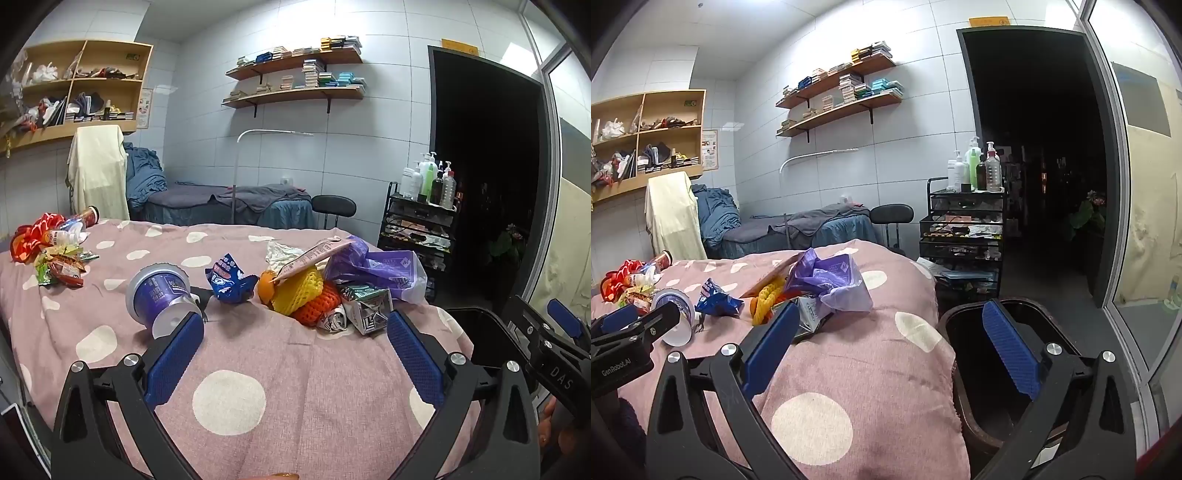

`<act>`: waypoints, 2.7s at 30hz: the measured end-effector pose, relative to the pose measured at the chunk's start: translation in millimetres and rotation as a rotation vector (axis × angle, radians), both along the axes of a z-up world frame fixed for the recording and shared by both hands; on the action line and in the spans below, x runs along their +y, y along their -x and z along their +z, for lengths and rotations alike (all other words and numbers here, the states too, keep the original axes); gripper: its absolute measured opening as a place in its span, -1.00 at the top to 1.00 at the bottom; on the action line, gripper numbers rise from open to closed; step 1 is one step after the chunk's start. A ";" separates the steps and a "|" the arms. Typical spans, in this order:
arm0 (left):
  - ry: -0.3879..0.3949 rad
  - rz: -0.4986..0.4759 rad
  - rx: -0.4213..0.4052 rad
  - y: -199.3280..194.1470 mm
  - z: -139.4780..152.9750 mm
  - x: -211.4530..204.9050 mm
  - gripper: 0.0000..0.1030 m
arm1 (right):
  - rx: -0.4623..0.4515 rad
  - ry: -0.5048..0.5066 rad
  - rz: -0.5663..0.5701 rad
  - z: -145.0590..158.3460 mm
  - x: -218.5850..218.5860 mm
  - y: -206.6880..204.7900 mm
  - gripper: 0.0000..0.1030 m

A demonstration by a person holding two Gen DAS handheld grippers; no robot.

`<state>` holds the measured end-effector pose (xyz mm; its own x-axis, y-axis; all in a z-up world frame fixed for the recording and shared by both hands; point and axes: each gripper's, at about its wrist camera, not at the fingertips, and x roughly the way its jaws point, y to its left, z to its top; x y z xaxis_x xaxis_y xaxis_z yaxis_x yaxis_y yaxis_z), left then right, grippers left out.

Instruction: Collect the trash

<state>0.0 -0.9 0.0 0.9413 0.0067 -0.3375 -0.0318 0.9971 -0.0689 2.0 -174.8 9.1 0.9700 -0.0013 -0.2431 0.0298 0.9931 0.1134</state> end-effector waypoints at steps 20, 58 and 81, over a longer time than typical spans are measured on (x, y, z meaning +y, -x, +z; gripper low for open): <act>-0.001 -0.004 0.000 -2.7 -2.6 -8.4 -0.90 | 0.011 -0.006 0.001 -3.4 -0.2 -1.9 -0.91; -0.002 -0.019 0.008 -0.7 -4.2 -1.1 -0.90 | 0.027 -0.010 0.009 -6.2 2.3 -4.9 -0.91; -0.004 -0.019 0.010 -0.9 -4.7 -2.3 -0.90 | 0.035 -0.009 0.012 -8.9 4.9 -5.2 -0.91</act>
